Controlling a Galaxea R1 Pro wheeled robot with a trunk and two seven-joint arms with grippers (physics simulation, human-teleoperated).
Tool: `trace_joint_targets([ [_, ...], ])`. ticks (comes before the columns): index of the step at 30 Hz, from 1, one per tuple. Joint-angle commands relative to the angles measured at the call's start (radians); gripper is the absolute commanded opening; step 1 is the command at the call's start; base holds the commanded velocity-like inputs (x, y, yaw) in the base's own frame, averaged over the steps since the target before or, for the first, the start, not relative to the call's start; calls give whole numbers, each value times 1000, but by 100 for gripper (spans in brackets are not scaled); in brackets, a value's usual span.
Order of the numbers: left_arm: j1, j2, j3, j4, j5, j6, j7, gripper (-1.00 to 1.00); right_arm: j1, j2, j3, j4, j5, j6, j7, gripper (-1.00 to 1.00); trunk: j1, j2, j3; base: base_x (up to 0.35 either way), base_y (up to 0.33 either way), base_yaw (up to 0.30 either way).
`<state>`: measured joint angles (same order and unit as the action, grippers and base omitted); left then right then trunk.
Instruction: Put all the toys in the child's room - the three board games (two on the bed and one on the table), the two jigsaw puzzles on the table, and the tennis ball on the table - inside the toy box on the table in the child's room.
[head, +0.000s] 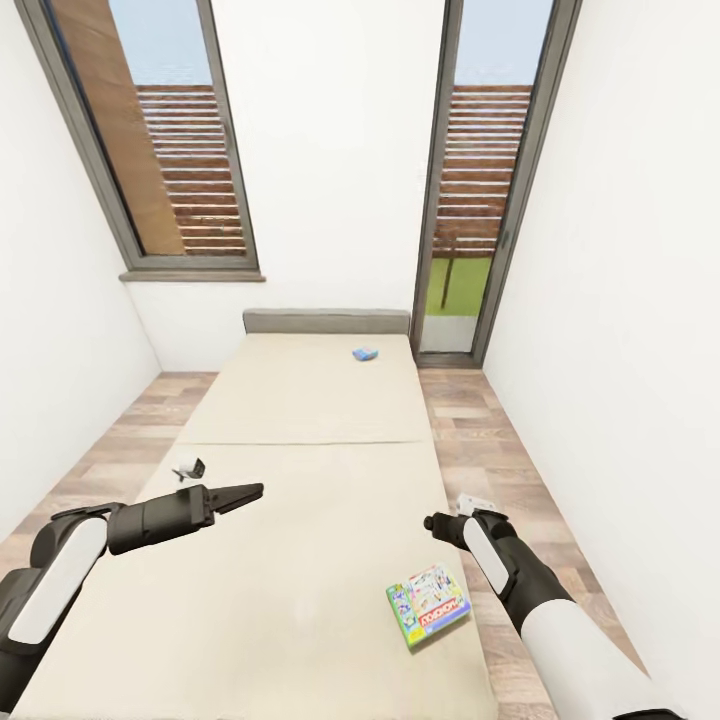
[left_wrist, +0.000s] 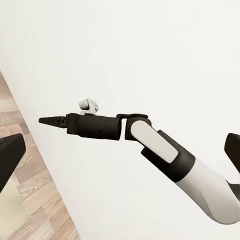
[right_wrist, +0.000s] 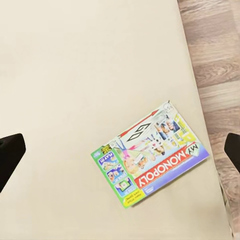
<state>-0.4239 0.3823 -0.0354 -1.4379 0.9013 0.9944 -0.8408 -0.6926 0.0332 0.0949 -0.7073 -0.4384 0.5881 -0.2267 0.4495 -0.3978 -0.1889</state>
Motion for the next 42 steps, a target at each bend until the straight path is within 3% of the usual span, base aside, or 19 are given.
trace_joint_targets([
  [1,-1,1,-1,1,1,3,-3,100,-1,0,3,-1,-10,3,-10,100,1,-2,-4,0,0,0],
  [36,-1,0,-1,4,-1,-2,7,100,-1,-1,3,-1,-11,3,-10,100,1,-2,-62,0,0,0],
  [42,-1,-2,-1,4,-17,-2,7,100,-1,0,3,-1,-11,3,-10,100,1,-2,-71,0,0,0],
])
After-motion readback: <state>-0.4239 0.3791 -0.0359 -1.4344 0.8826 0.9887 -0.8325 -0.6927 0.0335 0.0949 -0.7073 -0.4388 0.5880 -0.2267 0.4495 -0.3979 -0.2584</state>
